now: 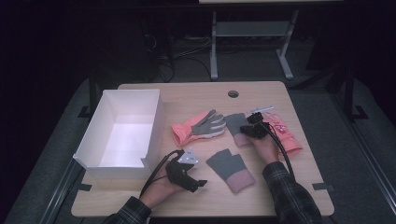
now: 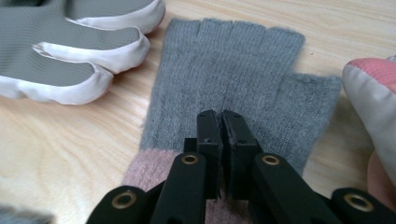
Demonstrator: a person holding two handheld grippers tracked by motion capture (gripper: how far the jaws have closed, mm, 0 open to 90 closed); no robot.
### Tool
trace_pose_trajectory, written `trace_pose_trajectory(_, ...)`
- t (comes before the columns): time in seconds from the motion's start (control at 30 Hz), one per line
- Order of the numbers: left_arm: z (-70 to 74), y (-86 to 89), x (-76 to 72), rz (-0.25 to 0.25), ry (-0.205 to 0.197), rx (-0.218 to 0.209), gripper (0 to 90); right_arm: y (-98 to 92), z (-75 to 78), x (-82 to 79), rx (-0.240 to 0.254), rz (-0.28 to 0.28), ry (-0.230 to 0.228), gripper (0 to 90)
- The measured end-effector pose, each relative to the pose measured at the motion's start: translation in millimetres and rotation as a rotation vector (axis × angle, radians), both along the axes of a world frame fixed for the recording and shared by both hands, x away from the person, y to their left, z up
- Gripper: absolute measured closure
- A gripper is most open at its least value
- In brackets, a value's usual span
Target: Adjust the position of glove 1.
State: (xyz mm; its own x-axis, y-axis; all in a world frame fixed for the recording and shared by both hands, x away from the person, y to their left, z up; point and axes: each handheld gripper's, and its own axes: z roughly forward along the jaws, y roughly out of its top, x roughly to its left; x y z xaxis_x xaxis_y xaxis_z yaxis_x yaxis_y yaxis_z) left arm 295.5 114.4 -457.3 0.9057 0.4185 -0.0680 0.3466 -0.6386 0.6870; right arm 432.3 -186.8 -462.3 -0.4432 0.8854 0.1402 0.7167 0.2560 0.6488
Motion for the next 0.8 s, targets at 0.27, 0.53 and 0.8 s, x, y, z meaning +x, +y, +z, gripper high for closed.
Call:
trace_pose_trajectory(0.27,-0.5,-0.4,0.0,-0.004,0.011,-0.004,15.4,-7.5,12.3,-6.4,0.045,0.023,0.006,86.9)
trace_pose_trajectory(0.53,0.3,5.1,2.6,0.021,0.012,-0.009,15.4,-14.7,32.9,-24.8,0.063,0.055,-0.015,86.9)
trace_pose_trajectory(0.8,0.6,8.1,3.3,0.038,0.012,-0.010,15.4,-24.6,46.9,-46.9,0.098,0.090,-0.032,86.8)
